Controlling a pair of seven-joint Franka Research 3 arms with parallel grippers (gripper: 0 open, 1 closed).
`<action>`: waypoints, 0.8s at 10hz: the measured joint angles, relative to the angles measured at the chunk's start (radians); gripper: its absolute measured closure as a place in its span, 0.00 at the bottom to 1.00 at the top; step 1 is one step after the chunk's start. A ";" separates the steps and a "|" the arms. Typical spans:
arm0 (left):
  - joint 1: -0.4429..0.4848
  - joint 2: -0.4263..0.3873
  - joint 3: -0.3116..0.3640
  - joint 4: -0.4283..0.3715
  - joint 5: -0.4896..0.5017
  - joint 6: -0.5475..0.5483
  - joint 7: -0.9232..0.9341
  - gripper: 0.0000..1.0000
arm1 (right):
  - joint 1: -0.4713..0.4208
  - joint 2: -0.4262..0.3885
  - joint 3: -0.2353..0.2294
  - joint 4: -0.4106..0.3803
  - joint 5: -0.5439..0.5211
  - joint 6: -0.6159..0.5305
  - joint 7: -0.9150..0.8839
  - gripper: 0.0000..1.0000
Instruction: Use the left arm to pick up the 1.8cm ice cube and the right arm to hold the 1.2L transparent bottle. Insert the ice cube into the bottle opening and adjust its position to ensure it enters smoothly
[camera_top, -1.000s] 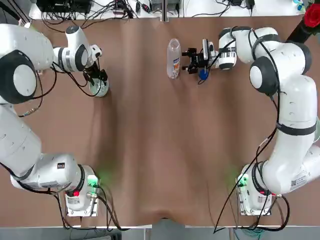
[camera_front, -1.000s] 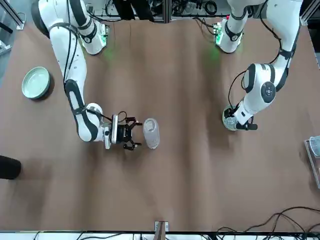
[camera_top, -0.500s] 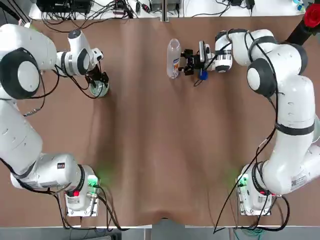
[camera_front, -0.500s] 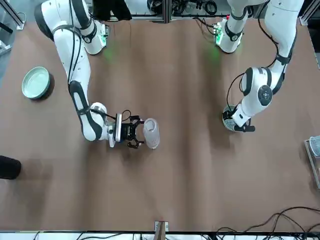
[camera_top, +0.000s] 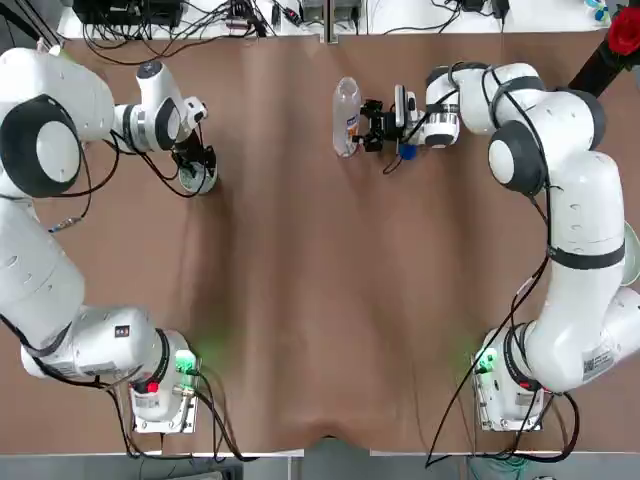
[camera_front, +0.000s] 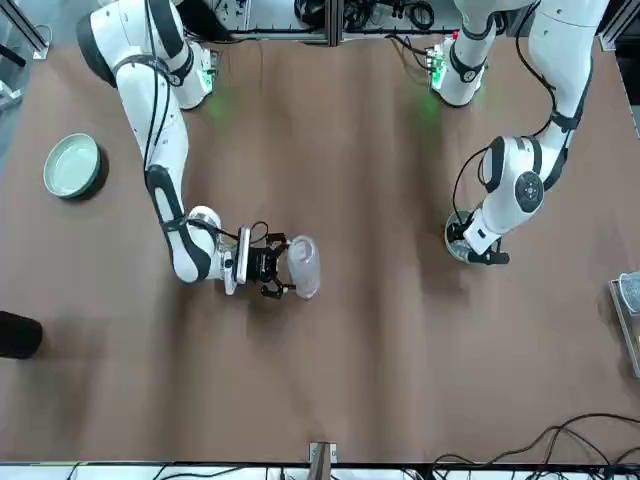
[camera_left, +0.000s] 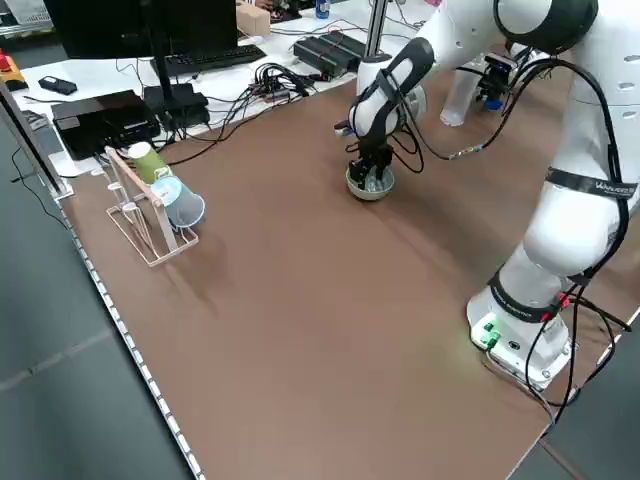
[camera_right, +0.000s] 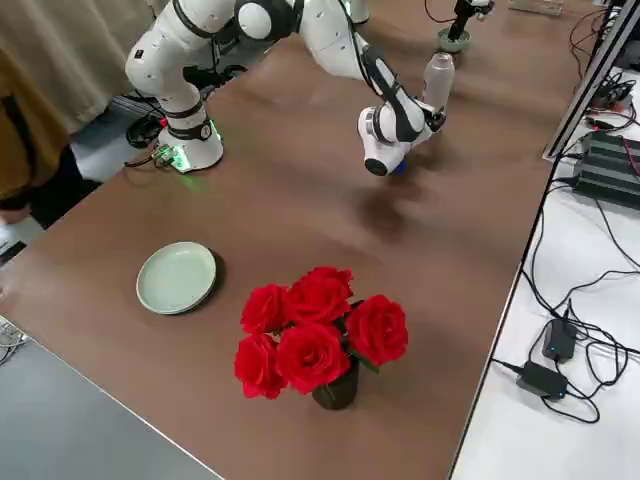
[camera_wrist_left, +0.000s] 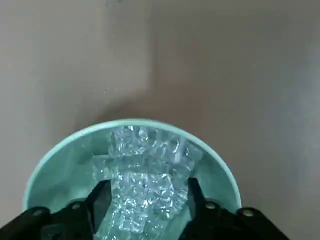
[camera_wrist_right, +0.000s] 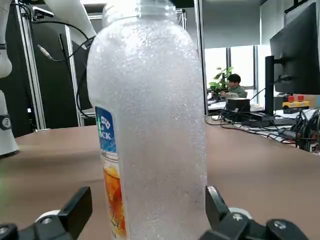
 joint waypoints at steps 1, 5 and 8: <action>0.000 -0.002 0.000 0.003 0.000 0.000 0.000 0.52 | 0.000 0.008 0.000 0.008 0.005 0.000 -0.007 0.00; 0.001 -0.005 0.000 0.004 0.000 0.001 0.000 0.60 | 0.001 0.014 0.001 0.021 0.019 0.000 -0.011 0.00; 0.004 -0.012 0.002 0.006 0.000 0.002 0.000 0.60 | 0.007 0.016 0.002 0.022 0.032 0.000 -0.012 0.00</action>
